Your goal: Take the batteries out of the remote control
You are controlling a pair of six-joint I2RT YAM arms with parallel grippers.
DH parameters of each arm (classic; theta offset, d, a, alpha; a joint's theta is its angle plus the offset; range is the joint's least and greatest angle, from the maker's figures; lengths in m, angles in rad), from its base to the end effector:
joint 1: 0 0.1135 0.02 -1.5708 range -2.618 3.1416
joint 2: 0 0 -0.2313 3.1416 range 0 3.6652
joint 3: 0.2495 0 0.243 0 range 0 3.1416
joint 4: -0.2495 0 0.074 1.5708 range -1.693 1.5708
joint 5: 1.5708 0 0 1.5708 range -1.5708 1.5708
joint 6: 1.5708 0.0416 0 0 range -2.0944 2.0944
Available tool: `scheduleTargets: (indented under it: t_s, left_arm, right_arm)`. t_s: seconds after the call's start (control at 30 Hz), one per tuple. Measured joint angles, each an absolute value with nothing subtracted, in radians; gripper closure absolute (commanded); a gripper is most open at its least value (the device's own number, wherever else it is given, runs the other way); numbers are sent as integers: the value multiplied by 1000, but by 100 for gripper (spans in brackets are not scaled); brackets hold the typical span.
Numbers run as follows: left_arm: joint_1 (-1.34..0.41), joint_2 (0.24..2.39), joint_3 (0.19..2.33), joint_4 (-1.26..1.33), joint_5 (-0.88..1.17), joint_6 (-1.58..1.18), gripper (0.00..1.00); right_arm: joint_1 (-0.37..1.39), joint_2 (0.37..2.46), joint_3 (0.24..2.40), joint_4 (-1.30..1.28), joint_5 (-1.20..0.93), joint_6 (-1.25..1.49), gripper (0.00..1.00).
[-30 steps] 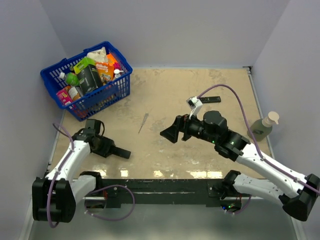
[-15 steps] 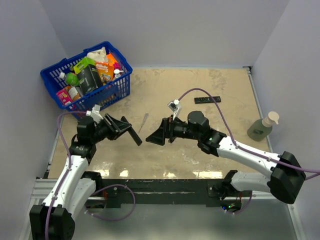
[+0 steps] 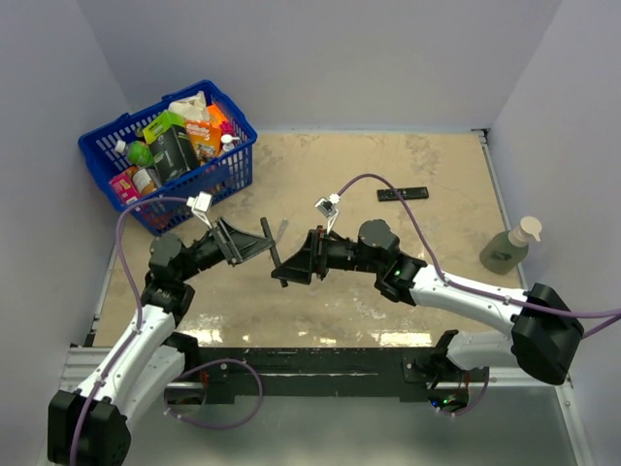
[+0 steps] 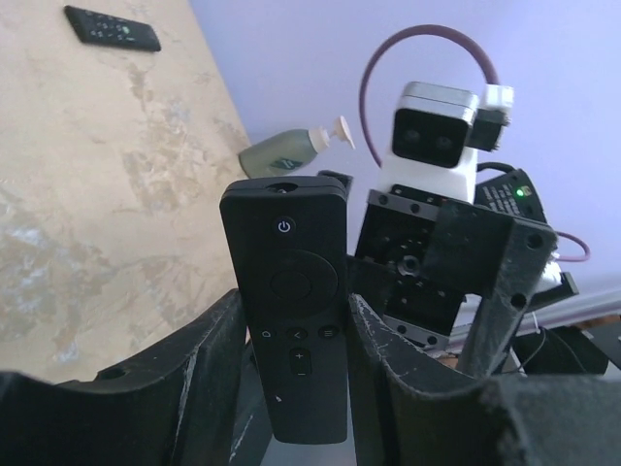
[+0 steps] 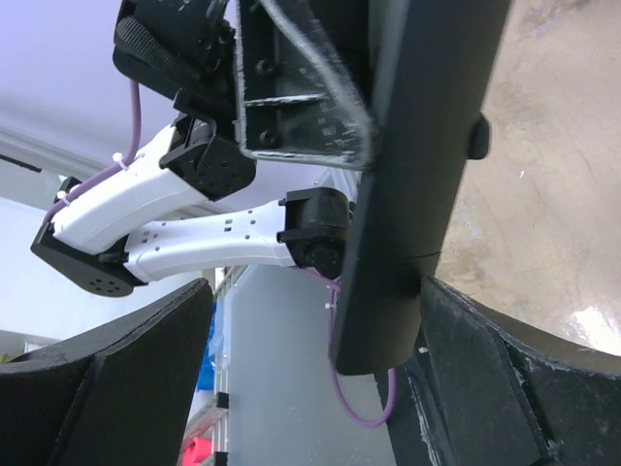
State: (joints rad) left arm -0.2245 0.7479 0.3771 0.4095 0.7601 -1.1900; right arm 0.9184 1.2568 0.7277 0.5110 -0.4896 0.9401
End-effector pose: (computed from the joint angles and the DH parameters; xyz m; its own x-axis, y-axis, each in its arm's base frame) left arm 0.1844 -0.0715 0.2454 -0.7589 -0.5169 -0.3961 0.3444 0.1976 -0.9178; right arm 0.1622 0.2446 0.2644 -0.8034 0.1225 -0.5827 -0.5730 0.1072 0.8125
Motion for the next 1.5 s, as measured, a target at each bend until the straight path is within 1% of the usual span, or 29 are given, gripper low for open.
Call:
scheduleTargets:
  t_s: [0.17,0.27,0.3,0.33,0.6,0.77,0.9,0.97,1.0,1.07,1.1,1.17,1.2,1.23,1.3,1.33,1.4,1.43,1.5]
  left_arm:
    - [-231,748,377,484,781,-1207,100]
    - [-231,748,364,517,788,-1219,100]
    - [-231,748,358,529,791,-1223,100]
    - [-231,748,349,545,795,-1231,100]
    - [-231,767,293,691,811,-1306,100]
    - [-232,805,235,841,827,-1396,100]
    - [-232,809,231,895,833,-1420,100]
    - [-232,809,231,915,834,-1423,100]
    - [-232,809,231,920,834,-1423,100]
    - [-232,809,231,928,835,-1427,100]
    - [-232,809,231,931,835,-1430,100]
    - [-232,812,231,935,836,-1430,90]
    - [-232,813,231,942,839,-1430,85]
    - [-231,814,231,945,839,-1429,76]
    - [-232,821,231,950,840,-1431,67]
    - [-232,823,231,950,840,-1430,59]
    - [-232,825,231,950,842,-1430,49]
    - [-232,825,231,950,843,-1430,37]
    - [-232,825,231,949,841,-1426,33]
  right_arm:
    - [920,1257,721,513,-485,944,10]
    - [923,1257,707,517,-486,945,18]
    - [923,1257,702,520,-487,948,22]
    - [923,1257,697,526,-487,951,23]
    - [925,1258,674,568,-489,962,22]
    - [925,1271,661,612,-490,974,25]
    - [926,1286,659,634,-491,984,25]
    - [928,1291,658,644,-492,987,30]
    - [930,1292,658,647,-492,988,40]
    - [931,1293,658,659,-494,989,50]
    - [932,1293,658,664,-494,992,59]
    - [936,1294,658,672,-495,997,65]
    - [936,1294,657,671,-495,1003,70]
    - [936,1294,657,671,-495,1008,74]
    - [936,1294,655,674,-494,1012,79]
    - [936,1294,653,675,-493,1013,82]
    - [936,1294,650,678,-493,1013,82]
    - [936,1293,649,678,-493,1014,82]
    - [936,1286,646,673,-490,1010,82]
